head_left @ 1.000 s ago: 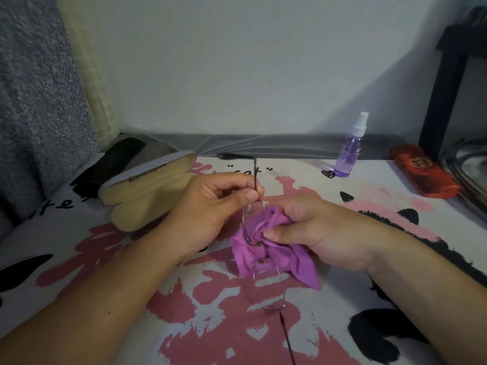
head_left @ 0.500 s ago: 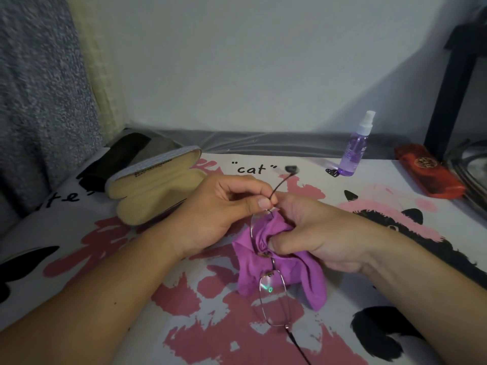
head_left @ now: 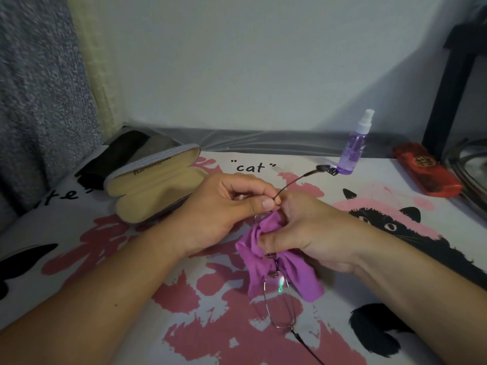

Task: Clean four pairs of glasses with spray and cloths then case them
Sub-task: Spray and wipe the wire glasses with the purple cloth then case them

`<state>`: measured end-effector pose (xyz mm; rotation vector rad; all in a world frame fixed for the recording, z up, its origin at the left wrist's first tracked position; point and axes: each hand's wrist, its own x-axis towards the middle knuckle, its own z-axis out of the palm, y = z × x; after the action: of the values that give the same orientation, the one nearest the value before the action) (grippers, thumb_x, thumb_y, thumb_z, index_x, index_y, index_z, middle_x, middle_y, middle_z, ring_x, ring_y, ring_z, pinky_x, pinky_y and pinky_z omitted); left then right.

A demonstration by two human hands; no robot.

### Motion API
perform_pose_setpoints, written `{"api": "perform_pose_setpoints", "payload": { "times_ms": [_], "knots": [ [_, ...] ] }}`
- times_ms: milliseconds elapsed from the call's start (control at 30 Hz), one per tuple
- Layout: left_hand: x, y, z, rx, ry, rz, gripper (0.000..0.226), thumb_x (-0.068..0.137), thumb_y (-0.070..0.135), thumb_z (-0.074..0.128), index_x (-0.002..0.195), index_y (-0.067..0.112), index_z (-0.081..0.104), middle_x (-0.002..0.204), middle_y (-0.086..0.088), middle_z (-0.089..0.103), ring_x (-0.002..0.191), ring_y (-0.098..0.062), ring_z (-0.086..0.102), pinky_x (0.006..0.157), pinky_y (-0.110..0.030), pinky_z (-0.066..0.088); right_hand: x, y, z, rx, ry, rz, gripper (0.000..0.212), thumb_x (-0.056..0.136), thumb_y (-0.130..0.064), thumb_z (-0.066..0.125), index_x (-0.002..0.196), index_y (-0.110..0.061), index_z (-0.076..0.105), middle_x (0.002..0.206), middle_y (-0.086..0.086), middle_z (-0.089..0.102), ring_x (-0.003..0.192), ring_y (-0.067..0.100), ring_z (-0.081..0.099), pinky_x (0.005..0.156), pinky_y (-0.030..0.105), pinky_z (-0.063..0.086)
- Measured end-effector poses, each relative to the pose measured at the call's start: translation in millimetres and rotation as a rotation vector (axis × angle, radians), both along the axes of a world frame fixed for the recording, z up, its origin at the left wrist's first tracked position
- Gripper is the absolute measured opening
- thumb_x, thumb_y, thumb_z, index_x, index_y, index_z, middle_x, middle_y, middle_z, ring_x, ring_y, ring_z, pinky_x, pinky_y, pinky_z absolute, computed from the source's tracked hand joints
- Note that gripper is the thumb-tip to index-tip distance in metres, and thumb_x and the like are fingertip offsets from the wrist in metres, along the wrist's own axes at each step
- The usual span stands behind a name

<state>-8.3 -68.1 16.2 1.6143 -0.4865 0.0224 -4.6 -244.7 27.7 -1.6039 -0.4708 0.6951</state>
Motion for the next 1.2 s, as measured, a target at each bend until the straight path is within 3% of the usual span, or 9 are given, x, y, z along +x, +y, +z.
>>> {"api": "perform_pose_setpoints", "payload": {
  "times_ms": [167, 300, 467, 567, 667, 767, 900, 1033, 1200],
  "knots": [
    [-1, -2, -1, -0.040, 0.012, 0.077, 0.015, 0.077, 0.011, 0.072, 0.091, 0.008, 0.076, 0.085, -0.001, 0.078, 0.083, -0.010, 0.072, 0.078, -0.019, 0.054, -2, 8, -5, 0.100, 0.025, -0.127, 0.046, 0.080, 0.017, 0.070, 0.120, -0.003, 0.062, 0.097, 0.028, 0.065, 0.092, 0.033, 0.068, 0.096, 0.047, 0.056],
    [-1, -4, 1, -0.092, 0.040, 0.133, 0.017, 0.072, 0.012, 0.073, 0.089, 0.009, 0.078, 0.089, -0.006, 0.079, 0.087, -0.016, 0.075, 0.080, -0.022, 0.058, 2, 7, -2, 0.183, 0.054, -0.282, 0.046, 0.075, 0.018, 0.074, 0.113, -0.004, 0.061, 0.096, 0.021, 0.069, 0.093, 0.033, 0.069, 0.092, 0.045, 0.057],
    [4, -3, 1, -0.164, 0.100, 0.134, 0.013, 0.072, 0.016, 0.073, 0.082, 0.019, 0.081, 0.088, -0.006, 0.078, 0.087, -0.017, 0.072, 0.082, -0.026, 0.057, 5, 2, 3, 0.272, 0.130, -0.336, 0.061, 0.064, -0.001, 0.080, 0.122, -0.011, 0.065, 0.105, 0.019, 0.075, 0.092, 0.031, 0.075, 0.082, 0.040, 0.060],
    [5, 0, -1, -0.156, 0.075, 0.180, 0.010, 0.075, 0.017, 0.076, 0.084, 0.021, 0.081, 0.087, -0.005, 0.076, 0.087, -0.019, 0.069, 0.084, -0.030, 0.054, 11, -3, 3, 0.309, 0.183, -0.439, 0.044, 0.076, 0.007, 0.072, 0.117, -0.008, 0.067, 0.099, 0.018, 0.076, 0.082, 0.026, 0.075, 0.066, 0.031, 0.062],
    [4, 7, 2, -0.136, 0.042, 0.239, 0.009, 0.079, 0.024, 0.077, 0.088, 0.025, 0.080, 0.088, -0.001, 0.074, 0.088, -0.018, 0.067, 0.084, -0.029, 0.052, 26, -21, 9, 0.422, 0.265, -0.552, 0.035, 0.079, 0.002, 0.065, 0.114, 0.001, 0.066, 0.096, 0.019, 0.075, 0.076, 0.025, 0.075, 0.066, 0.032, 0.063],
    [9, 16, 5, -0.255, 0.121, 0.353, 0.014, 0.079, 0.023, 0.070, 0.091, 0.018, 0.075, 0.085, 0.003, 0.071, 0.087, -0.013, 0.064, 0.087, -0.027, 0.051, 37, -39, 15, 0.431, 0.218, -0.696, 0.028, 0.082, 0.003, 0.065, 0.110, -0.003, 0.068, 0.088, 0.012, 0.077, 0.068, 0.020, 0.075, 0.059, 0.029, 0.061],
    [16, 23, 5, -0.416, 0.290, 0.403, 0.012, 0.096, 0.009, 0.060, 0.090, 0.012, 0.070, 0.089, -0.007, 0.063, 0.079, -0.016, 0.055, 0.079, -0.028, 0.050, 38, -35, 6, 0.365, 0.204, -0.706, 0.027, 0.093, -0.003, 0.062, 0.119, -0.006, 0.066, 0.105, 0.013, 0.077, 0.080, 0.021, 0.074, 0.073, 0.034, 0.062],
    [19, 23, 0, -0.398, 0.362, 0.424, 0.009, 0.098, 0.006, 0.056, 0.101, 0.005, 0.065, 0.095, -0.013, 0.061, 0.071, -0.010, 0.057, 0.073, -0.026, 0.052, 33, -26, 2, 0.347, 0.213, -0.702, 0.022, 0.094, -0.005, 0.064, 0.116, -0.008, 0.068, 0.095, 0.009, 0.077, 0.077, 0.021, 0.073, 0.069, 0.035, 0.060],
    [20, 22, 0, -0.493, 0.426, 0.404, 0.008, 0.098, 0.007, 0.058, 0.100, 0.007, 0.065, 0.086, -0.006, 0.062, 0.070, -0.009, 0.059, 0.073, -0.025, 0.052, 30, -23, 3, 0.430, 0.233, -0.600, 0.016, 0.096, -0.005, 0.059, 0.103, -0.009, 0.073, 0.090, 0.006, 0.075, 0.080, 0.020, 0.070, 0.076, 0.034, 0.054]
  ]
}}
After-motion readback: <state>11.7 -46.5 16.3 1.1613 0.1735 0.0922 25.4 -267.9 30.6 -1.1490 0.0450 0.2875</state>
